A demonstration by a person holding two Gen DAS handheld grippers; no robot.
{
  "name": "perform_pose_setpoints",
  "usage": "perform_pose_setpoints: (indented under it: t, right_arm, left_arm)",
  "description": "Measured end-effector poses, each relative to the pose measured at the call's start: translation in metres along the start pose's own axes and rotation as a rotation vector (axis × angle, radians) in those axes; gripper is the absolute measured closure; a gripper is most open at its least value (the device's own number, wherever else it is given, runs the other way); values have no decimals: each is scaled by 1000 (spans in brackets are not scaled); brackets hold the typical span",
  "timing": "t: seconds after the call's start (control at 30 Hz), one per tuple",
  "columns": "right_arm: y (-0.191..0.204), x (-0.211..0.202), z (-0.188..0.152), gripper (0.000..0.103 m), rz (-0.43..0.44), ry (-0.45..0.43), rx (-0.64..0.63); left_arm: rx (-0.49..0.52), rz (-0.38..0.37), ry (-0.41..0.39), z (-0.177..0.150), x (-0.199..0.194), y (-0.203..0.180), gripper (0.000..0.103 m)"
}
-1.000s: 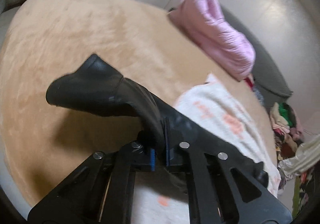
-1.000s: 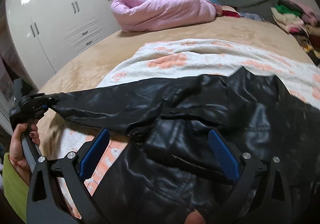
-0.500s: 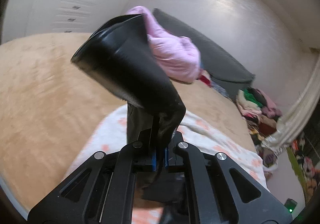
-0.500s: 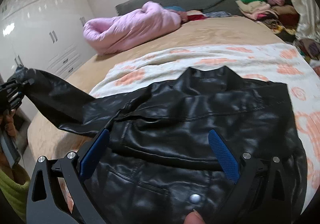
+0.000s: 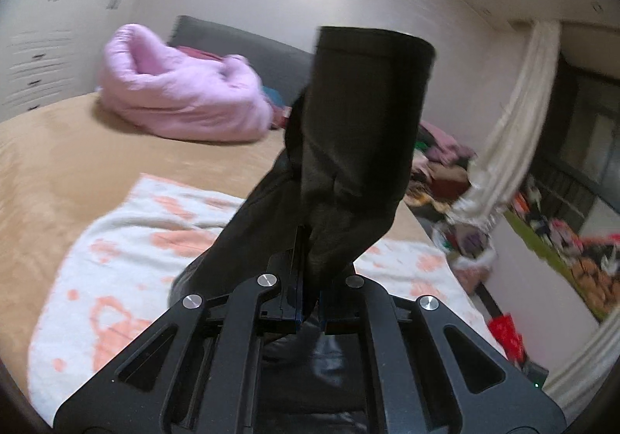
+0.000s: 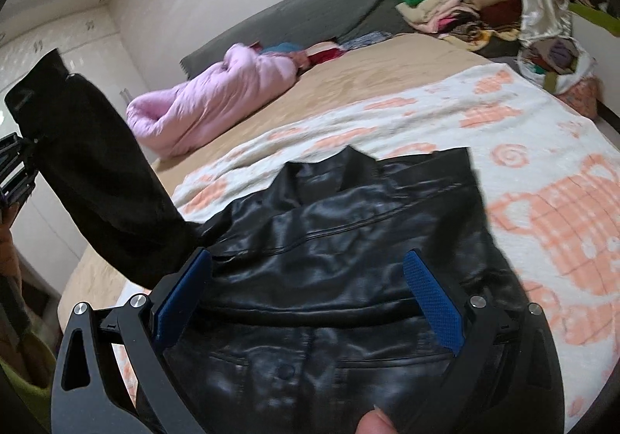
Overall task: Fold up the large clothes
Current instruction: 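Lift the sleeve with the left gripper and fold it across the jacket back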
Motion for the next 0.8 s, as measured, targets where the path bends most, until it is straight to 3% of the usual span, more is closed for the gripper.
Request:
perform_pose_setpoints:
  t: [0.17,0.37,0.53,0.8]
  right_arm:
    - [-37,-25,6,4,-62,-48,53]
    - [-83,-53,8,4,-174,-84,106]
    - [-110,-63,1,4,-211,-89,150]
    - [-124,-65,-2,4,-215,-85,181]
  left_arm:
    - [98,-75,59,-35,25,-47,103]
    - [211,-148,191,-104,66,-82,103]
    - [321,-151,289,-165,93,-100,102]
    - [463,-105,404,-232,115,-104,98]
Point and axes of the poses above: each gripper's, at about its wrist camera, not at the fingertips, and x roughly the way its jaws point, y to its left, z to its top, the point moved 6 cm from there along x, roughly the way its jaws point, and after that the axes turned 10 degrees about z, right-handed, at the moved point
